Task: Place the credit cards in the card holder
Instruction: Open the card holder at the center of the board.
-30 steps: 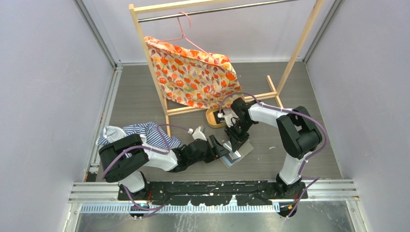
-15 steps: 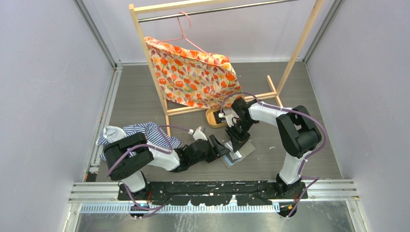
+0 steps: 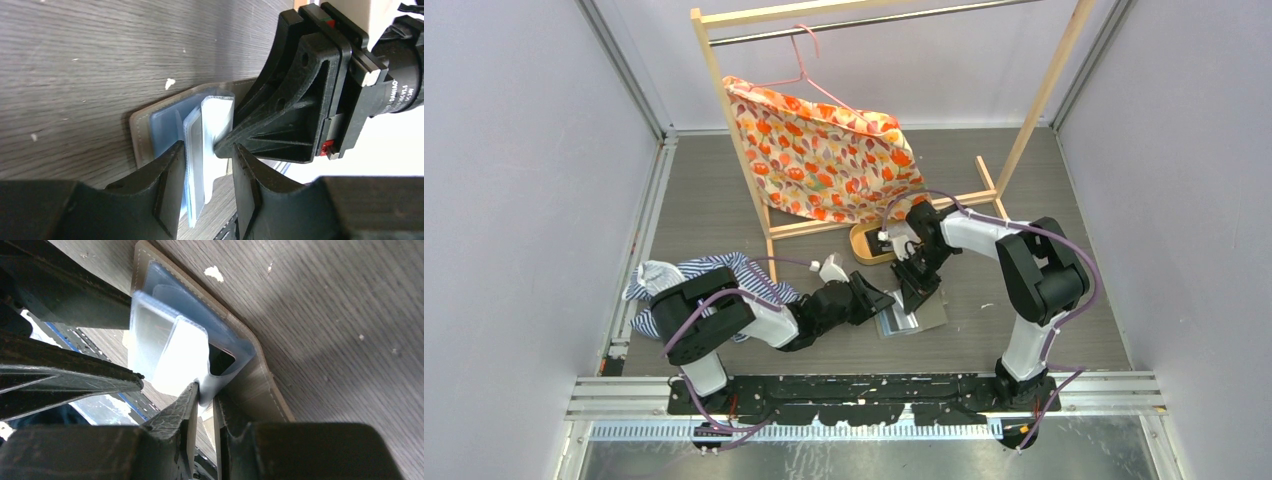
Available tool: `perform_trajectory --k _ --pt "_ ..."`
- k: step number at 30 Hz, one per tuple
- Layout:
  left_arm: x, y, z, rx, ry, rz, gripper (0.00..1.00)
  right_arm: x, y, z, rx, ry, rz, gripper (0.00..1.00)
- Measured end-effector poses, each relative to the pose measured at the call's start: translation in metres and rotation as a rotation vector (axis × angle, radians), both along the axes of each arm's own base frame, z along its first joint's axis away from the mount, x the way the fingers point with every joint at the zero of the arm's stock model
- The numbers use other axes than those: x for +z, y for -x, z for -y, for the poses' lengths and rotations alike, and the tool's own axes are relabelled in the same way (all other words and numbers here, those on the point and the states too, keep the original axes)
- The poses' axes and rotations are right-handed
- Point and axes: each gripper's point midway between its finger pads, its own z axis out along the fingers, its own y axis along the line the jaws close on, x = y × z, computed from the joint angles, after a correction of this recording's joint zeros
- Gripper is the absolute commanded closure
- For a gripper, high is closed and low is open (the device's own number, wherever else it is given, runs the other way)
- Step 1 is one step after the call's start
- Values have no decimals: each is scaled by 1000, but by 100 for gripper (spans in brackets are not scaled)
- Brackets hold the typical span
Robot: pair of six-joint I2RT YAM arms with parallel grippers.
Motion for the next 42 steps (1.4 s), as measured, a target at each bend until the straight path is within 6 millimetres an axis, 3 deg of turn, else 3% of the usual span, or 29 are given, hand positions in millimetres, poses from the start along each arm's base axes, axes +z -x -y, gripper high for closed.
perform_trajectory --k 10,15,27,33,38,42 --pt "21 -1 17 -60 88 66 77 15 -7 -1 -93 -132 -68 57" --pt "24 -2 23 -74 88 68 79 27 -14 3 -131 -184 -62 48" --pt "25 -4 33 -103 43 53 73 58 -30 13 -172 -262 39 45" --pt "30 -4 39 -124 49 54 71 83 -33 13 -162 -325 126 47" --pt "35 -3 44 -142 66 57 74 81 -40 18 -221 -329 109 53" --pt "28 -3 45 -146 62 47 79 70 -45 23 -265 -293 81 57"
